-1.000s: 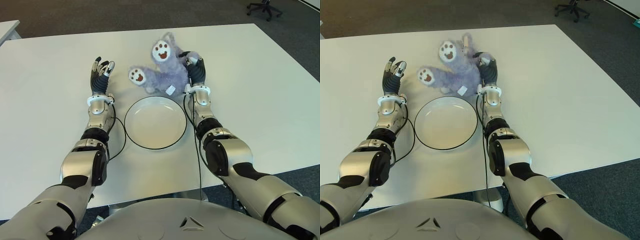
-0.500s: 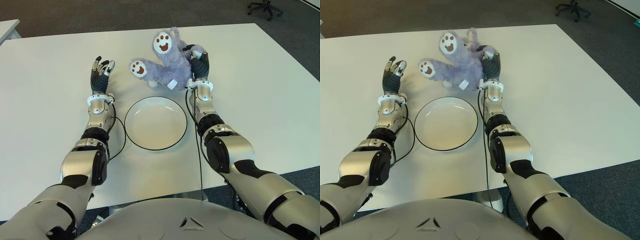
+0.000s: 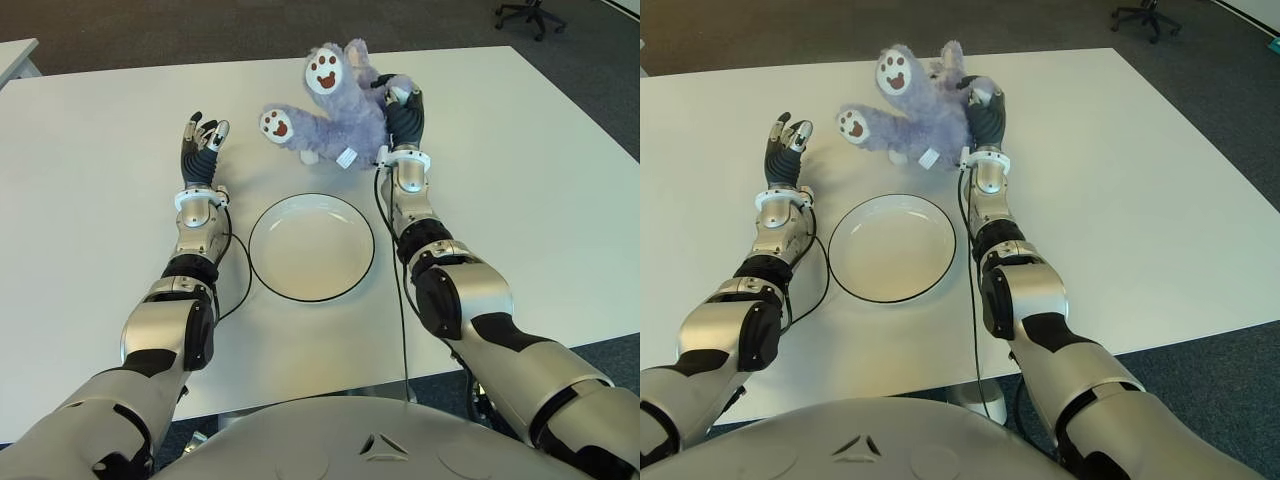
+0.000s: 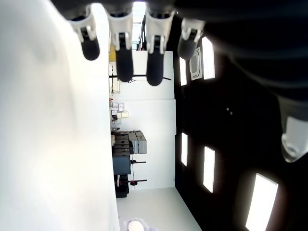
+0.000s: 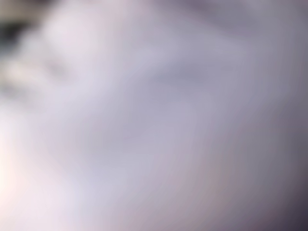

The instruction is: Put the doll into the plate.

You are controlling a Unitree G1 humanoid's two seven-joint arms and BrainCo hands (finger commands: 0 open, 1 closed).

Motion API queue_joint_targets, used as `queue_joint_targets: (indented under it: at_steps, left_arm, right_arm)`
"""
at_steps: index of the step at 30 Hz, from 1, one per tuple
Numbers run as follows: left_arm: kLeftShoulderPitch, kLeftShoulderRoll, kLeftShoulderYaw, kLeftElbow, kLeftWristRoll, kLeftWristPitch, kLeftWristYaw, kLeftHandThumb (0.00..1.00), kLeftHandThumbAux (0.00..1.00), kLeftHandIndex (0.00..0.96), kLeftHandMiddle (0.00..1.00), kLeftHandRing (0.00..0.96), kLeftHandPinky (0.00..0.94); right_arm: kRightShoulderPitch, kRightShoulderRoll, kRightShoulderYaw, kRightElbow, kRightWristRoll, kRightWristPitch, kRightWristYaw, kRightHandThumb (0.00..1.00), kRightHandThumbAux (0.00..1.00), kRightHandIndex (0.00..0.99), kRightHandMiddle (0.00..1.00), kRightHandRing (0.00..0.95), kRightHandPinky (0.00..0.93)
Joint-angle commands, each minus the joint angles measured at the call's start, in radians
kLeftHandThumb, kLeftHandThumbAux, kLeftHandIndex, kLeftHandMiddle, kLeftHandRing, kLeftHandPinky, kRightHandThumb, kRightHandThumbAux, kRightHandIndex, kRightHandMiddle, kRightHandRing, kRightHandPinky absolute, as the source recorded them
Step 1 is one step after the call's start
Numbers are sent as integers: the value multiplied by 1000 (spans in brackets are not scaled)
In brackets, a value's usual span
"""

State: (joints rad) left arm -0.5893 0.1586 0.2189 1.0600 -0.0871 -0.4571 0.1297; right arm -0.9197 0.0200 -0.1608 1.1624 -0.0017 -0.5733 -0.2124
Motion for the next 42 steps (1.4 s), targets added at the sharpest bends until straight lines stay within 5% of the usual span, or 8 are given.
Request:
queue_joint_targets:
  at_steps: [1,24,42]
  left_arm:
    - [109,-43,-4,80,5,66,8,0,447,84,188,153,41]
    - [112,-40,-6,88,17,58,8,0,448,78,176,142,51]
    - [106,-38,0,91,11,68,11,0,444,68,180,150,58]
  right_arm:
    - [-25,-2,6,-7,-8,-3,-17,1000,667,382,430,500,564]
    - [-33,-8,-14,-63,36,-12,38,1000,662,416,429,505,568]
    - [62,19,-6,-327,60,-10,73,1000,663,420,421,503,568]
